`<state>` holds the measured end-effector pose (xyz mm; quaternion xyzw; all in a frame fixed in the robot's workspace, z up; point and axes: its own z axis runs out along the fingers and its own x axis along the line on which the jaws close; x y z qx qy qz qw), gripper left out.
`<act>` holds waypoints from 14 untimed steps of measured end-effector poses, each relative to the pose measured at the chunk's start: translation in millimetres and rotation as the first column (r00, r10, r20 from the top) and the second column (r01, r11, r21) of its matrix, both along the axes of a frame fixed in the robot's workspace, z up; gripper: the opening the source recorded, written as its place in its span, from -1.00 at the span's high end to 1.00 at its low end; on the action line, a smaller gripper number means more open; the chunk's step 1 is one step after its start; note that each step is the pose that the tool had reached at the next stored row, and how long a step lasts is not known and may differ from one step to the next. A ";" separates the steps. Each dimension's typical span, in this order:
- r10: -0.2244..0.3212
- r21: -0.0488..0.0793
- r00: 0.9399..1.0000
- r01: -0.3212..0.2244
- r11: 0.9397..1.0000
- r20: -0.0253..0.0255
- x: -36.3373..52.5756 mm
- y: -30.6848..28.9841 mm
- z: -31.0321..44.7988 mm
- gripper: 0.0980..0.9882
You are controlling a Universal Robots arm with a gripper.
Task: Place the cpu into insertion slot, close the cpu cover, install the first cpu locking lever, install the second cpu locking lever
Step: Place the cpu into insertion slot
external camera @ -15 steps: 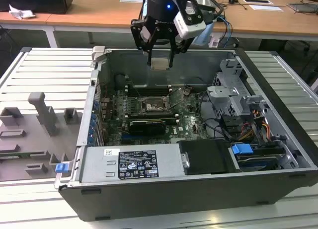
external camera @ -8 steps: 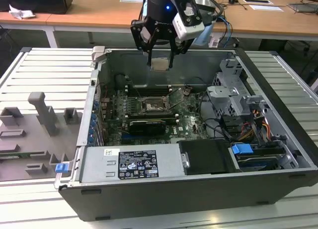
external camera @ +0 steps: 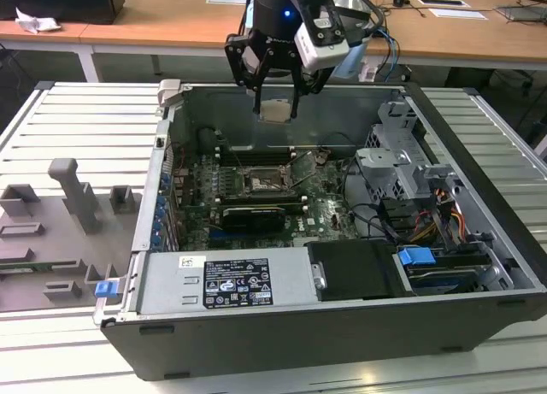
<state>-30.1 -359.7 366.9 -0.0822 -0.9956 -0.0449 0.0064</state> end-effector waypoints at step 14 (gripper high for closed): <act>-0.068 0.000 0.998 0.068 0.998 0.000 0.0 0.0 -0.9 0.01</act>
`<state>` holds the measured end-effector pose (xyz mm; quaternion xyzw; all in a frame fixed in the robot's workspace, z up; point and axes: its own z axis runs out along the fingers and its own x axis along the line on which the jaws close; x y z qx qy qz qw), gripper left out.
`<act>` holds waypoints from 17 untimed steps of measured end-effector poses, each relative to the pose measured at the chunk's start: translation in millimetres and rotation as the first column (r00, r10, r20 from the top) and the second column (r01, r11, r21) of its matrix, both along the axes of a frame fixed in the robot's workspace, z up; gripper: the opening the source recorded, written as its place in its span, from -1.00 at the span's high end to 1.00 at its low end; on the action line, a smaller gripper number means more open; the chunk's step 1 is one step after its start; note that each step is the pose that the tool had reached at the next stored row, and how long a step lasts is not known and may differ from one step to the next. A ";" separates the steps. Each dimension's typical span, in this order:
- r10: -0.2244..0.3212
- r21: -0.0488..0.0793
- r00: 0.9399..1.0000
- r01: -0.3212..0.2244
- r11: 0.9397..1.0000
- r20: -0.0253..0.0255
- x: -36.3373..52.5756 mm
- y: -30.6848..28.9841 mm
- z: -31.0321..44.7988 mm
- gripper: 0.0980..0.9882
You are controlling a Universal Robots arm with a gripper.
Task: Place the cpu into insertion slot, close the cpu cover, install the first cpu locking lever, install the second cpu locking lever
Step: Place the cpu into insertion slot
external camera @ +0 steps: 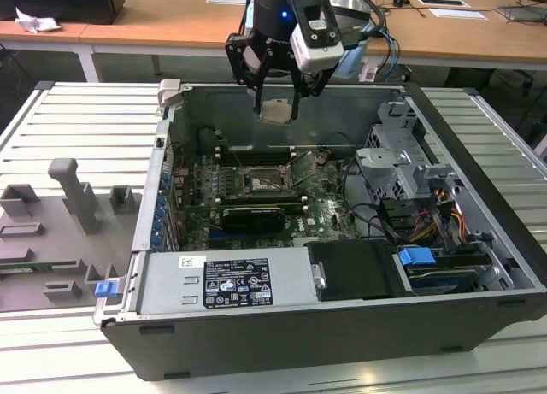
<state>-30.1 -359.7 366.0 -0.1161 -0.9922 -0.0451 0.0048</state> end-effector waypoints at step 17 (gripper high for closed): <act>-0.081 0.000 0.997 0.081 0.997 0.000 0.0 0.0 -0.5 0.01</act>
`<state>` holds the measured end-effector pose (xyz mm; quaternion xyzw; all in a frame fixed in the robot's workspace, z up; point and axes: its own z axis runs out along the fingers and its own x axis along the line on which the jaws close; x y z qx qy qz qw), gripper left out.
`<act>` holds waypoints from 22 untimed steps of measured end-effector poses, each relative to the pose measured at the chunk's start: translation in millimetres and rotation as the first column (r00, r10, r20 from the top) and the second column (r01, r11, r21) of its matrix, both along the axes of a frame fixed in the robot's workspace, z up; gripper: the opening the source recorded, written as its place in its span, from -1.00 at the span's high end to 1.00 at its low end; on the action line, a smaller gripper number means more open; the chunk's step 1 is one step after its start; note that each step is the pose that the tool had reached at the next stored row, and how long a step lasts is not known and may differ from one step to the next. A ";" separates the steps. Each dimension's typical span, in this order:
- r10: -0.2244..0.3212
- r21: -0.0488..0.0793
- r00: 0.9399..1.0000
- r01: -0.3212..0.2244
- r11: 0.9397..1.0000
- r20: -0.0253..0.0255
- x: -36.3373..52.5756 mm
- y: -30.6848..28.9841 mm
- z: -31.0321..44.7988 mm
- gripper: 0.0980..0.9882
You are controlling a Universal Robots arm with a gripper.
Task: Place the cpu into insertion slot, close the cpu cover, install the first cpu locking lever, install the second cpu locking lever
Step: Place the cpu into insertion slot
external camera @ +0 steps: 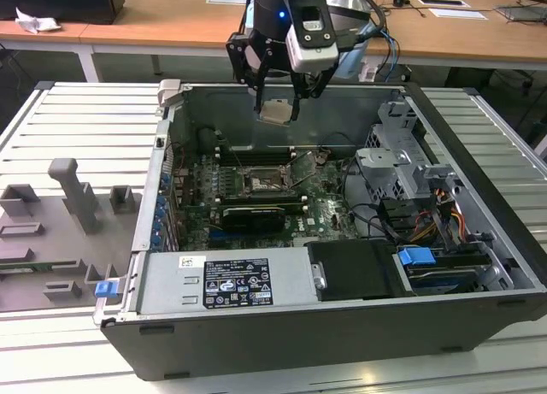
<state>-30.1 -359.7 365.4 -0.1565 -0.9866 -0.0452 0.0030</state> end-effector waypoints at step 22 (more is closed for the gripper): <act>-0.079 0.000 0.997 0.079 0.997 0.000 0.0 0.0 -0.9 0.01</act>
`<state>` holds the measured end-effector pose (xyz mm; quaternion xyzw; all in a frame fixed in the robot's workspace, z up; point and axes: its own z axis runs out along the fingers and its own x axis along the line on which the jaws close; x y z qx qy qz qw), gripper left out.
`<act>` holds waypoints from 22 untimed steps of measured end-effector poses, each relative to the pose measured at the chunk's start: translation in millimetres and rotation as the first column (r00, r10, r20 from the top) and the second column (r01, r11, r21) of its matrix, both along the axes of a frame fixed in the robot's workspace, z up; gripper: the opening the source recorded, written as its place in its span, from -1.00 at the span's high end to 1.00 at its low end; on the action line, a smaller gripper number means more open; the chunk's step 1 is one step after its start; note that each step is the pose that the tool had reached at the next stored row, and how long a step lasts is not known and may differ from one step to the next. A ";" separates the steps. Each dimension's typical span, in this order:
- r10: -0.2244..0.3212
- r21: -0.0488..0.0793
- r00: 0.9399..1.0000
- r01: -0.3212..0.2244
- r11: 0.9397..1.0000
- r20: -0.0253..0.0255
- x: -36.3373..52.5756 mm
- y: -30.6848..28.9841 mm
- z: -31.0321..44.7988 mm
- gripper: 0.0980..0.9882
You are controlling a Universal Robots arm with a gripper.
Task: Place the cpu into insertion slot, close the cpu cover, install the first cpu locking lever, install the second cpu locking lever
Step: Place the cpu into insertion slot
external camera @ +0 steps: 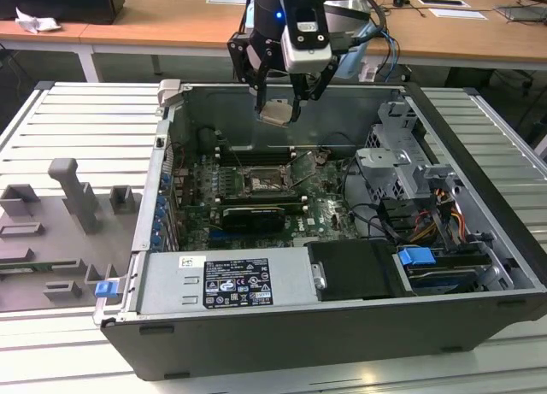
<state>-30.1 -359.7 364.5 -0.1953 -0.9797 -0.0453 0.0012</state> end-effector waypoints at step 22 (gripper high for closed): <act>-0.073 0.000 0.997 0.073 0.997 0.000 0.0 0.0 -0.9 0.01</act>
